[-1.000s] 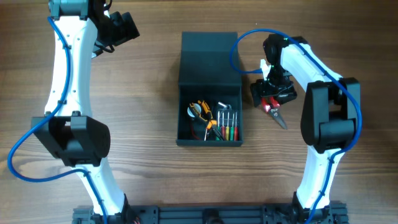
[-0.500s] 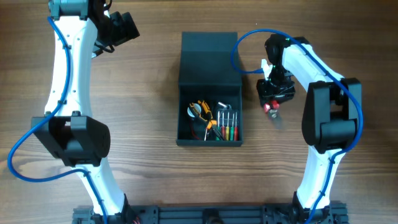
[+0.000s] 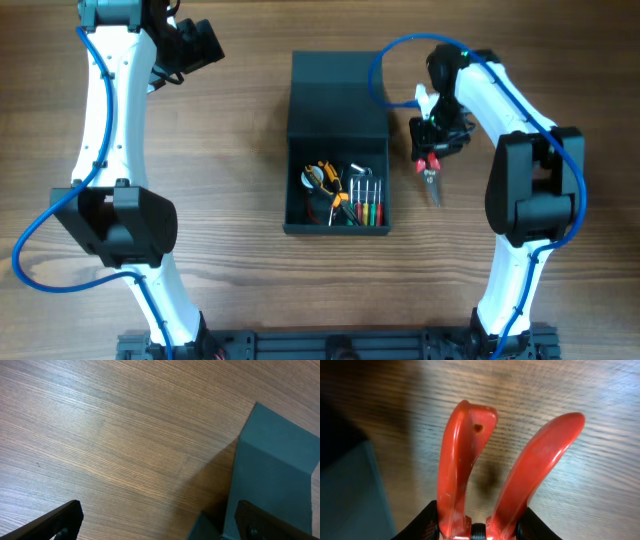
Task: Pack container
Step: 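Close the right gripper on the red snips handles and lift, then carry the red snips into the box and lower them inside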
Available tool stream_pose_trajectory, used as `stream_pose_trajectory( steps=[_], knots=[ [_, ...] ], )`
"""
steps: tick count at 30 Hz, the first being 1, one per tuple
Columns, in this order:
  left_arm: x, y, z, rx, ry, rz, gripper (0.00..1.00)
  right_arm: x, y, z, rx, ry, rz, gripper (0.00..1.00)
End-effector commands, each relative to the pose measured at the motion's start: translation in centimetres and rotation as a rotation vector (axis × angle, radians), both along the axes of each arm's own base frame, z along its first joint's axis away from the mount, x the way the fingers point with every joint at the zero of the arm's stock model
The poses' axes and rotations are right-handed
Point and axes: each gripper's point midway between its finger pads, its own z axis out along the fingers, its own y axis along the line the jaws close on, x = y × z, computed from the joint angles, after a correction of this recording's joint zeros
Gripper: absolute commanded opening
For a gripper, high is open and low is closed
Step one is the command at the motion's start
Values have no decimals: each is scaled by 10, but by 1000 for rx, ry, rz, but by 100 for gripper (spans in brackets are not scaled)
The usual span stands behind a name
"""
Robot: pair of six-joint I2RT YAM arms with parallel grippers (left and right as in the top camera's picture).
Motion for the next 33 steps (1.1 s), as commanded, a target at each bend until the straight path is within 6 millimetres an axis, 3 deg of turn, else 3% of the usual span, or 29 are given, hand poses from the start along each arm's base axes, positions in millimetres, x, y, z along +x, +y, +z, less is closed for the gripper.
stream_pose_trajectory(
  steps=[1,5,11,15,16,22,25,29,33],
  knots=[
    [0,-1,9,-10,-22,3,100,24,8,48,29,-117,12,33],
    [0,-1,9,-10,-22,3,100,31,9,82,34,-151,16,31],
    [0,-1,9,-10,-22,3,100,41,30,139,128,-252,48,29],
    [0,-1,9,-10,-22,3,100,39,52,164,149,-300,102,29],
    [0,-1,9,-10,-22,3,100,35,68,168,160,-306,141,29],
    [0,-1,9,-10,-22,3,100,-5,166,169,205,-315,423,30],
    [0,-1,9,-10,-22,3,100,-27,203,167,222,-323,562,34],
    [0,-1,9,-10,-22,3,100,-41,209,141,168,-278,611,31],
    [0,-2,9,-11,-22,3,100,-50,200,98,140,-204,632,30]
  ],
)
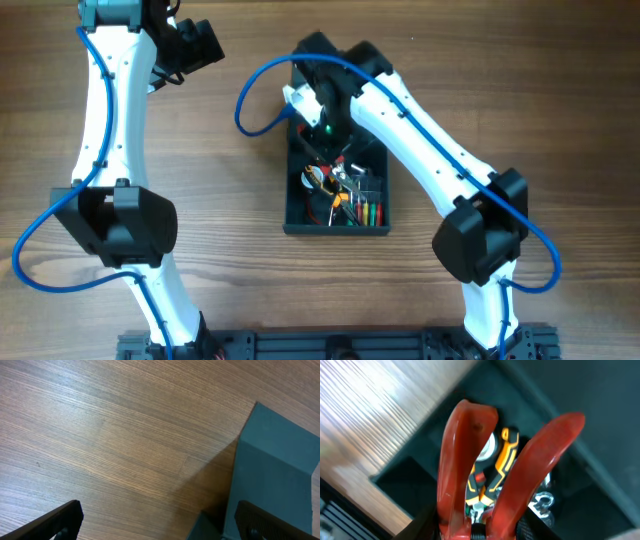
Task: Pack container
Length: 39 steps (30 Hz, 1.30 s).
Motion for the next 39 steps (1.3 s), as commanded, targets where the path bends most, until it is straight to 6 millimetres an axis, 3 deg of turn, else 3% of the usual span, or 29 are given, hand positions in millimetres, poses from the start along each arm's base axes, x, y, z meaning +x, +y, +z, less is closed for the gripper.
stream_pose_trajectory(
  steps=[1,8,14,17,19,22,26,28,30,35,37,39],
  knots=[
    [0,-1,8,-10,-21,3,100,-4,-8,-11,-16,-5,25,30],
    [0,-1,8,-10,-21,3,100,-19,-18,-57,-54,49,47,30],
    [0,-1,8,-10,-21,3,100,-20,-19,-66,-55,51,47,31],
    [0,-1,8,-10,-21,3,100,-19,-19,-66,-52,47,46,44],
    [0,-1,8,-10,-21,3,100,-19,-19,-66,-53,48,44,60],
    [0,-1,8,-10,-21,3,100,-21,-19,-66,-56,54,40,67],
    [0,-1,8,-10,-21,3,100,-18,-17,-64,-46,48,22,67],
    [0,-1,8,-10,-21,3,100,-9,-10,-50,-21,17,21,67],
    [0,-1,8,-10,-21,3,100,7,3,-18,30,-44,11,68],
    [0,-1,8,-10,-21,3,100,47,33,97,220,-278,-30,81],
    [0,-1,8,-10,-21,3,100,55,30,128,247,-349,-63,83],
    [0,-1,8,-10,-21,3,100,69,11,149,216,-432,-167,87]
  ],
)
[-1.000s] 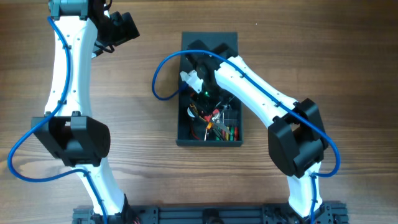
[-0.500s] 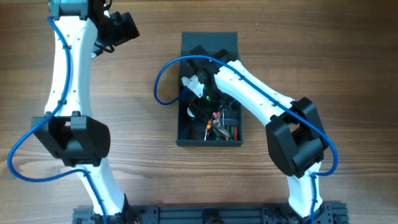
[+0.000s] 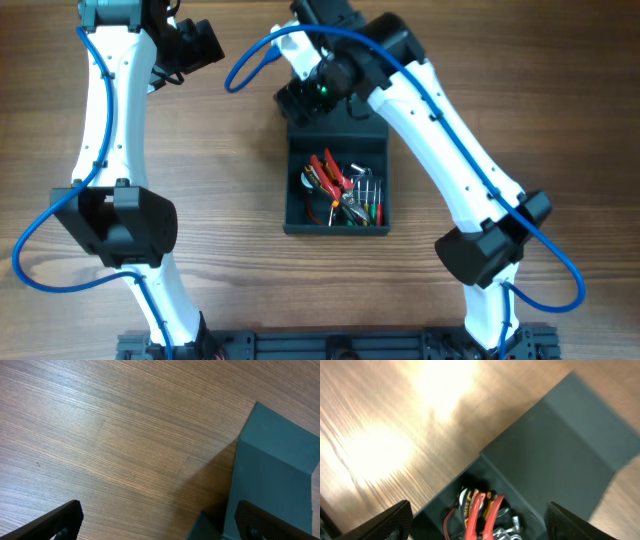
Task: Pack container
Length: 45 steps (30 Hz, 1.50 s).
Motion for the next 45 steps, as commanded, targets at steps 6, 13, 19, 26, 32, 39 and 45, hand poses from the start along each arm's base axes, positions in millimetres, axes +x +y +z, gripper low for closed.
stream_pose_trajectory(
  steps=[6,13,19,26,32,39,45],
  knots=[
    [21,0,17,-2,-114,6,100,49,-113,53,-61,-154,-400,92],
    [27,-15,21,-71,-142,-33,4,86,-262,51,-46,-108,-783,4],
    [26,-83,20,-51,-184,-425,4,92,-294,25,-86,-75,-817,4],
    [-13,-141,-39,-440,-117,-740,4,65,-263,-96,80,266,-623,4],
    [-44,-133,-97,-669,-6,-754,4,43,-253,-122,327,406,-521,4],
    [-69,-149,-159,-721,200,-760,4,20,-242,-154,411,531,-562,4],
    [-73,-134,-184,-635,269,-743,4,12,-241,-174,420,581,-627,4]
  ],
)
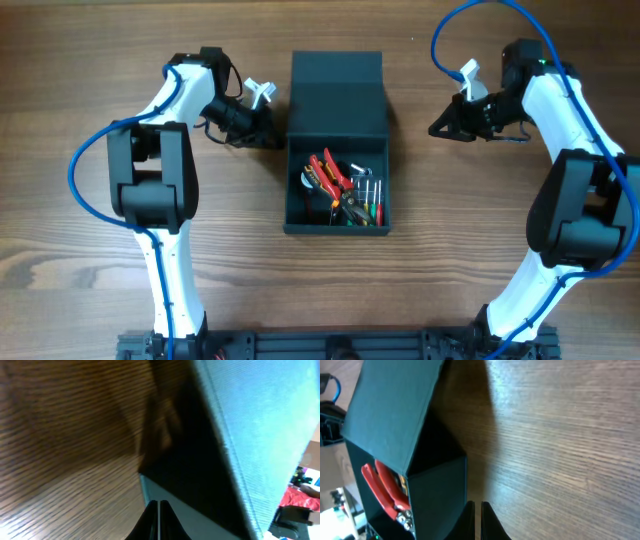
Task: Pack container
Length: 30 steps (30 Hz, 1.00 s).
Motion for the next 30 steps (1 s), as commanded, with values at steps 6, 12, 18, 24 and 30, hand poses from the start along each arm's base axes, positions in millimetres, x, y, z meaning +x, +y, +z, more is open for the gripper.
stream_pose_trajectory(
  steps=[6,12,18,24,30],
  knots=[
    [5,3,-12,8,-34,-18,4,-4,17,-21,91,55,-105,4],
    [16,-10,-2,-94,-79,-2,4,-13,61,-24,118,4,75,4],
    [13,-10,-1,-98,-71,-9,4,-23,88,-66,202,96,123,4],
    [13,-12,1,-119,-82,-16,4,-13,88,-67,202,44,125,4],
    [9,-12,2,-117,-61,-15,4,0,79,-77,122,37,64,4]
  ],
)
